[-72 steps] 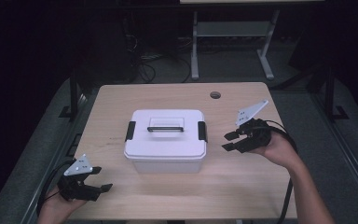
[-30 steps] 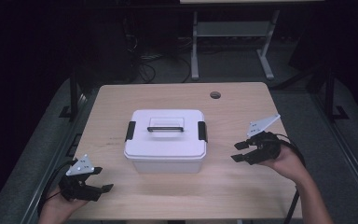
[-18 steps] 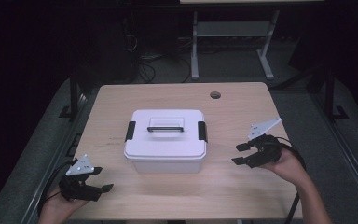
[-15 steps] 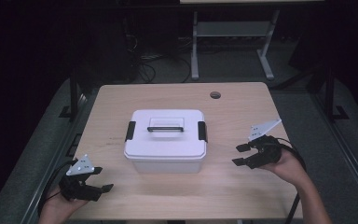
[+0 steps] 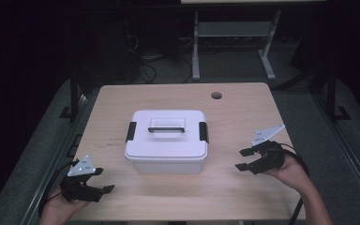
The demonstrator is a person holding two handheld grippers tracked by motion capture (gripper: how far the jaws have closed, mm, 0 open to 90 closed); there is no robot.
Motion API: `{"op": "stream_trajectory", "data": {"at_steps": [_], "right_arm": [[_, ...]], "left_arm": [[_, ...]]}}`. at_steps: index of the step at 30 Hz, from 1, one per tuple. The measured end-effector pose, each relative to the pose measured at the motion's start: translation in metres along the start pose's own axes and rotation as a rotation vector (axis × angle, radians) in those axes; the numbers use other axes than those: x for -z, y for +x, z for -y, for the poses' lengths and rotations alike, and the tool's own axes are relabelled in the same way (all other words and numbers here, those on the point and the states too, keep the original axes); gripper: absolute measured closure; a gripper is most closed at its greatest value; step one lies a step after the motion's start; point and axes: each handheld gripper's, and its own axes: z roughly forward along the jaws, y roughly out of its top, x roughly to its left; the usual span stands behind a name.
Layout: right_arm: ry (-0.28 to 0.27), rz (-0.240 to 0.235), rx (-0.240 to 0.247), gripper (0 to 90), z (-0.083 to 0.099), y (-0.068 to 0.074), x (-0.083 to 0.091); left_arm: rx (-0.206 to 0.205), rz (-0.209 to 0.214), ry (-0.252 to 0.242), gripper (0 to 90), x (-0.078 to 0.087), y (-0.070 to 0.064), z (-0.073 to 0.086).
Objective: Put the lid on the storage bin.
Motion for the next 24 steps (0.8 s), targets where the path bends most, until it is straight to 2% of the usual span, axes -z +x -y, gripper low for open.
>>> {"op": "stream_trajectory", "data": {"at_steps": [24], "right_arm": [[-0.003,-0.002,-0.018,36.9,0.018,0.005,-0.002]], "left_arm": [[-0.004,0.003,0.001,24.2,-0.001,-0.001,-0.001]]}}
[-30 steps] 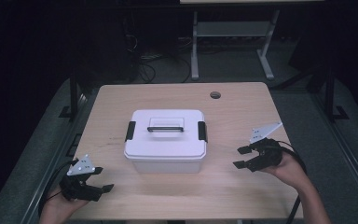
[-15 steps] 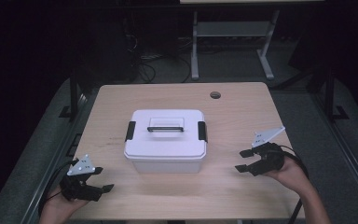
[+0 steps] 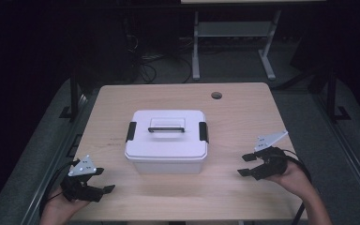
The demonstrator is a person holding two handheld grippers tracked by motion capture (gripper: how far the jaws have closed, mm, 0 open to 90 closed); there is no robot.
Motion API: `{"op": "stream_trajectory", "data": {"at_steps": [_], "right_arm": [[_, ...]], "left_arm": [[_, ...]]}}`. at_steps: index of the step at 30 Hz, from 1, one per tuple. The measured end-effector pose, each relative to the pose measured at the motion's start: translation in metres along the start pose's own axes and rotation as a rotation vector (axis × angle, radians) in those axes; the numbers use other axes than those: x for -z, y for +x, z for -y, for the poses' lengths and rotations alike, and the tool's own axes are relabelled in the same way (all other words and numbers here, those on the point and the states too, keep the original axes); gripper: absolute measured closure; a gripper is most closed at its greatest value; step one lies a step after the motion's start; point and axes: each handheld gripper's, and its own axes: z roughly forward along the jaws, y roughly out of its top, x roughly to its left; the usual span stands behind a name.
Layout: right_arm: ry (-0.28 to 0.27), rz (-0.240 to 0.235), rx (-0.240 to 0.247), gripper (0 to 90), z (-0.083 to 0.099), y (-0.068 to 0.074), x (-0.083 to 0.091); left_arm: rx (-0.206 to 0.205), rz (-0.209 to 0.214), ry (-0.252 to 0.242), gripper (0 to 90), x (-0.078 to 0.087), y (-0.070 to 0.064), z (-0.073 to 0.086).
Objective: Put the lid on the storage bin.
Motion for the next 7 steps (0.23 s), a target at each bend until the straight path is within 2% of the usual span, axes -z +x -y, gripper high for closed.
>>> {"op": "stream_trajectory", "data": {"at_steps": [7], "right_arm": [[-0.002,0.001,-0.002,36.3,0.0048,0.0030,-0.0004]], "left_arm": [[0.000,-0.001,0.001,24.2,0.0000,0.0005,0.0000]]}}
